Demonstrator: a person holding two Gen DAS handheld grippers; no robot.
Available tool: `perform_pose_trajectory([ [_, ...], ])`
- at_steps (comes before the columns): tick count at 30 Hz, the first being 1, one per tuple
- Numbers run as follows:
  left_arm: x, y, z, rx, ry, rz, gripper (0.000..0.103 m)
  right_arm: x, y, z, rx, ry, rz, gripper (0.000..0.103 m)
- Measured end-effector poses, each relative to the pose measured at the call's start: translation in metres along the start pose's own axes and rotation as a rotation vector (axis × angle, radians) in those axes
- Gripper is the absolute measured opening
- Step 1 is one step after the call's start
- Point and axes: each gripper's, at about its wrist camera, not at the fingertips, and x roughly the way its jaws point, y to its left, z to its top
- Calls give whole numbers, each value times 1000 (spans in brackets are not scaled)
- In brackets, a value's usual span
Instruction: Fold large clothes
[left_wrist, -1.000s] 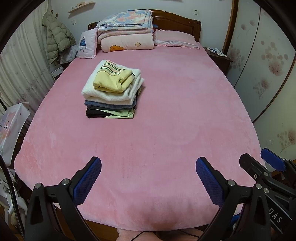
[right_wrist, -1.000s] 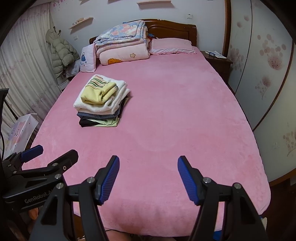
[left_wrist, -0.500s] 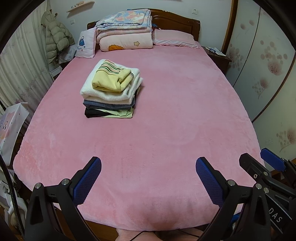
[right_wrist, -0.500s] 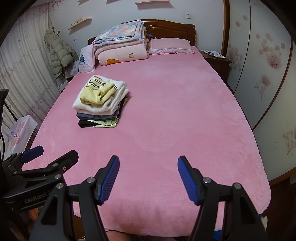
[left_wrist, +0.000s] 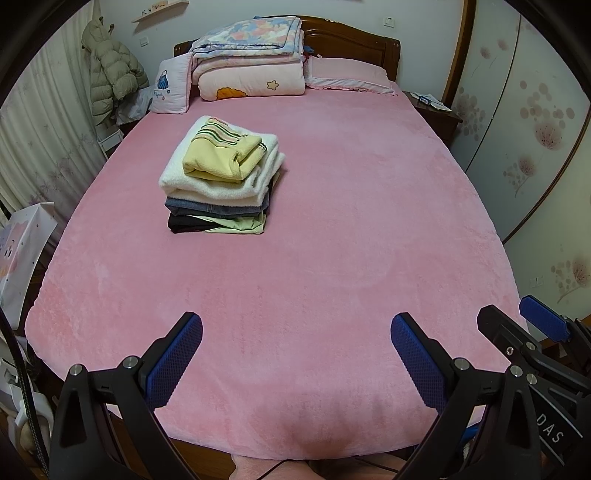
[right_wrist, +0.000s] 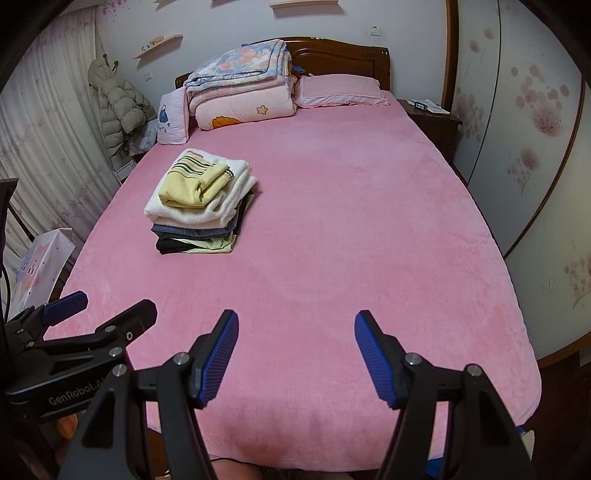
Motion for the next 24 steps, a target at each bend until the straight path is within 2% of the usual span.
perform_pose_trajectory([
  [24, 4, 3, 2, -5, 15, -9, 101, -1, -3, 0, 0, 1, 1, 66],
])
